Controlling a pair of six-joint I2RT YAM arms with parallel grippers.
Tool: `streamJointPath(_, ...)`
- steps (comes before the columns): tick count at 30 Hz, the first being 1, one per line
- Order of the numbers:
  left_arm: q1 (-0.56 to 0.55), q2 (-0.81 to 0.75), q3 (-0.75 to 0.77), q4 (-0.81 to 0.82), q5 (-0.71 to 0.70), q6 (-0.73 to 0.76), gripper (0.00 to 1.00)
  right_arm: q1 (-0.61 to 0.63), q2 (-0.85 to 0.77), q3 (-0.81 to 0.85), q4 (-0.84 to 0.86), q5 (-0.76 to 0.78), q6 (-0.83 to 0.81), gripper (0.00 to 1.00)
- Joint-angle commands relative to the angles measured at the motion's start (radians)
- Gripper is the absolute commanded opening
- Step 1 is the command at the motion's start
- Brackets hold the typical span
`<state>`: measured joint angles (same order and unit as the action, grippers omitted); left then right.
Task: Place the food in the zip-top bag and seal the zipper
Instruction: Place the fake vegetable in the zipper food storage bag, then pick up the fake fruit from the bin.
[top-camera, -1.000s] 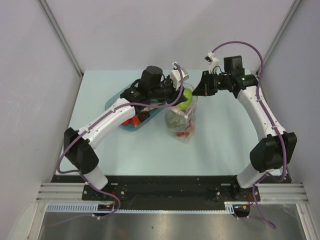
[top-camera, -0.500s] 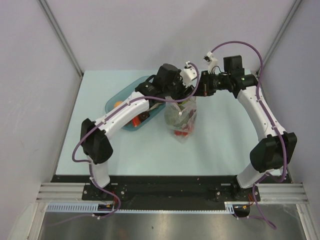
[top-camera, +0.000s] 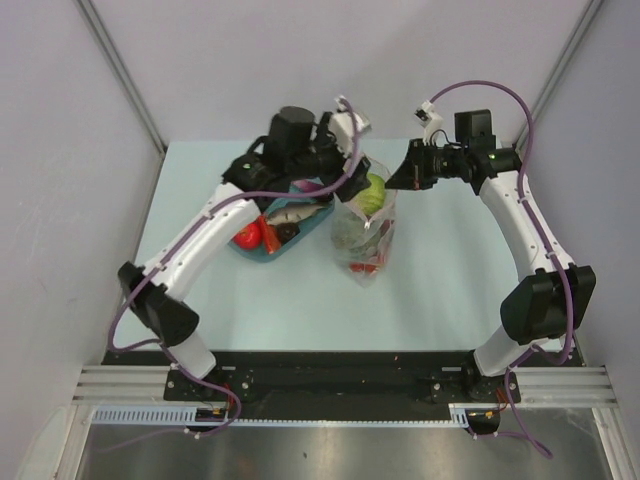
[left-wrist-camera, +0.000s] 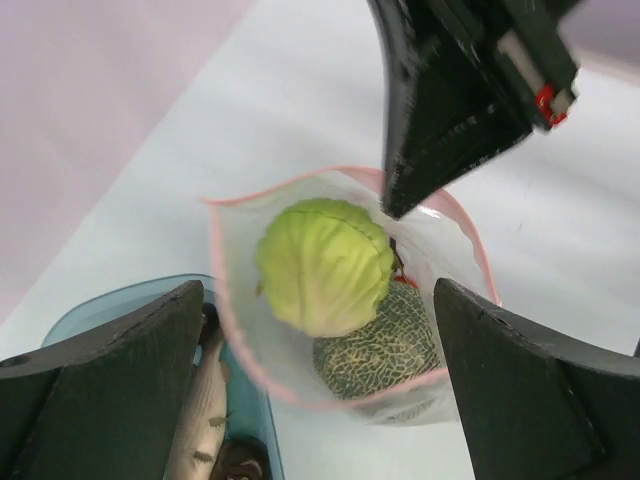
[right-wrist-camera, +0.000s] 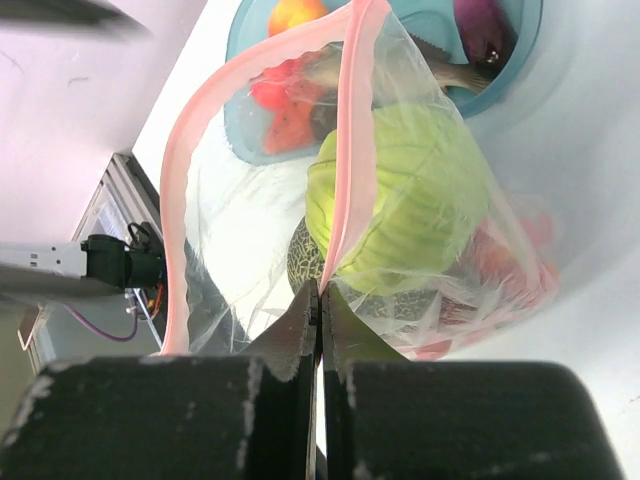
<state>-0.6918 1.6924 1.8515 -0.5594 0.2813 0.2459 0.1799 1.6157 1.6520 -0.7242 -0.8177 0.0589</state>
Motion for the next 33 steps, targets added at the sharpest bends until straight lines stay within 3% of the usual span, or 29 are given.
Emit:
streamJointPath(1,0.145,-0.134,0.029,0.076,0.097,-0.157,0.99,-0.010,0.003,0.038,0.020,-0.006,-0.016,0.00)
streamJointPath(7,0.361,-0.194,-0.180,0.007,0.073,-0.191,0.98,-0.010,-0.002,0.042,0.008,0.005,-0.031,0.00)
streamJointPath(12,0.532,-0.229,-0.386,-0.036,0.056,-0.329,0.93,-0.005,-0.002,0.040,0.002,0.020,-0.037,0.00)
streamJointPath(14,0.587,-0.224,-0.455,-0.043,-0.020,-0.333,0.89,-0.003,-0.002,0.038,-0.003,0.028,-0.044,0.00)
streamJointPath(19,0.607,-0.162,-0.540,-0.037,-0.146,-0.249,0.88,0.003,0.004,0.040,-0.017,0.038,-0.056,0.00)
streamJointPath(23,0.614,-0.123,-0.590,0.024,-0.143,-0.247,0.88,0.004,0.003,0.034,-0.020,0.051,-0.056,0.00)
streamJointPath(27,0.607,-0.071,-0.545,0.027,0.038,-0.206,0.83,0.007,-0.002,0.023,-0.027,0.058,-0.056,0.00)
streamJointPath(33,0.465,-0.050,-0.512,0.027,0.091,-0.129,0.82,0.009,-0.007,0.014,-0.026,0.066,-0.056,0.00)
